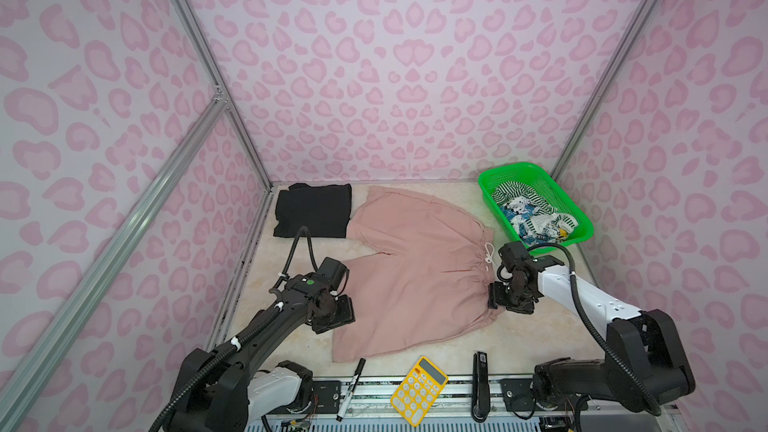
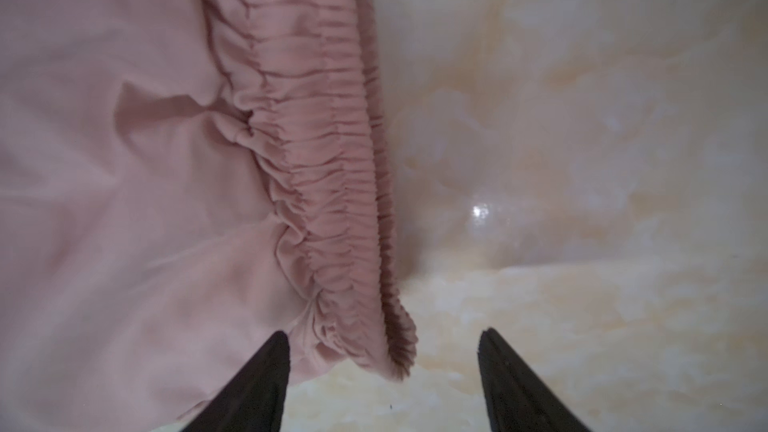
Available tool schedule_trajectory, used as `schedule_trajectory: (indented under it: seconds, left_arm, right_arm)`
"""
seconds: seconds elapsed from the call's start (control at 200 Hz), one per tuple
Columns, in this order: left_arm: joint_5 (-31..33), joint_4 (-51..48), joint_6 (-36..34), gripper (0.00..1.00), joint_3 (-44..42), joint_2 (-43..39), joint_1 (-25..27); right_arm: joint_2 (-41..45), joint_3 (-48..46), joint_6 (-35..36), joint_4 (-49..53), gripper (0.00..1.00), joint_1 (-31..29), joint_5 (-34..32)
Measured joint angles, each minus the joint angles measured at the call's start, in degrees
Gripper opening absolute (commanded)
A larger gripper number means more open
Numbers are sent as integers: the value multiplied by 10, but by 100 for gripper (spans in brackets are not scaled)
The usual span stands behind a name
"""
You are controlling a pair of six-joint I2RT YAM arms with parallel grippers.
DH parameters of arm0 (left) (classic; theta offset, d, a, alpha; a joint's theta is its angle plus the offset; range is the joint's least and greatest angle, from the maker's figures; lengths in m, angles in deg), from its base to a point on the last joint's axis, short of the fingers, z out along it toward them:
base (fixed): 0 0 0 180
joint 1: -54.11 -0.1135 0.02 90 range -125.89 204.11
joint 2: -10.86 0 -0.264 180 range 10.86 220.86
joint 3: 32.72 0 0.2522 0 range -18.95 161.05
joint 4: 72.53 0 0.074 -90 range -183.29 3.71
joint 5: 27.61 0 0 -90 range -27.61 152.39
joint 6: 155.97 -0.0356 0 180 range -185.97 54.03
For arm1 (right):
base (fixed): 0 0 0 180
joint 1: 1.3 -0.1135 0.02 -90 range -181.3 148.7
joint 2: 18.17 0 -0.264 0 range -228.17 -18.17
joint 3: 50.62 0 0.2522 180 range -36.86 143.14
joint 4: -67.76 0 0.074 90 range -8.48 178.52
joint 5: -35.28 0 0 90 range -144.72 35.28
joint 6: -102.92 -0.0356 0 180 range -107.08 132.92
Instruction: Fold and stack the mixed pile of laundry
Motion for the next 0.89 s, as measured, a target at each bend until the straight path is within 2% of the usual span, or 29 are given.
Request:
schedule_trajectory:
  seconds: [0.07, 0.195, 0.26, 0.28, 0.36, 0.485, 0.71, 0.8, 0.84, 0.895]
  left_arm:
    - [-4, 11, 12, 55, -18, 13, 3]
    - [-11, 37, 25, 38, -38, 42, 4]
    - [-10, 42, 30, 37, -34, 61, 4]
    - [-10, 42, 30, 33, -32, 67, 4]
    - [-5, 39, 33, 29, -12, 103, 4]
    - [-5, 29, 23, 25, 31, 168, -2]
    - [-9, 10, -14, 26, 132, 266, -51]
    - [-7, 34, -29, 35, 157, 277, -77]
    - [3, 54, -37, 46, 162, 276, -84]
    - [15, 78, -47, 54, 164, 273, -90]
  right_arm:
    - [0, -11, -6, -13, 66, 0, 7]
    - [-4, -24, -17, -34, 55, 0, 17]
    - [-10, -27, -20, -47, 48, 0, 24]
    - [-12, -28, -21, -49, 47, 0, 25]
    - [-20, -30, -25, -63, 39, 0, 30]
    - [-37, -30, -26, -83, 33, 0, 35]
    - [-58, -11, -36, -117, 33, 0, 42]
    - [-56, -1, -41, -125, 37, 0, 41]
    - [-53, 3, -43, -127, 39, 0, 40]
    - [-45, 6, -45, -127, 44, -3, 36]
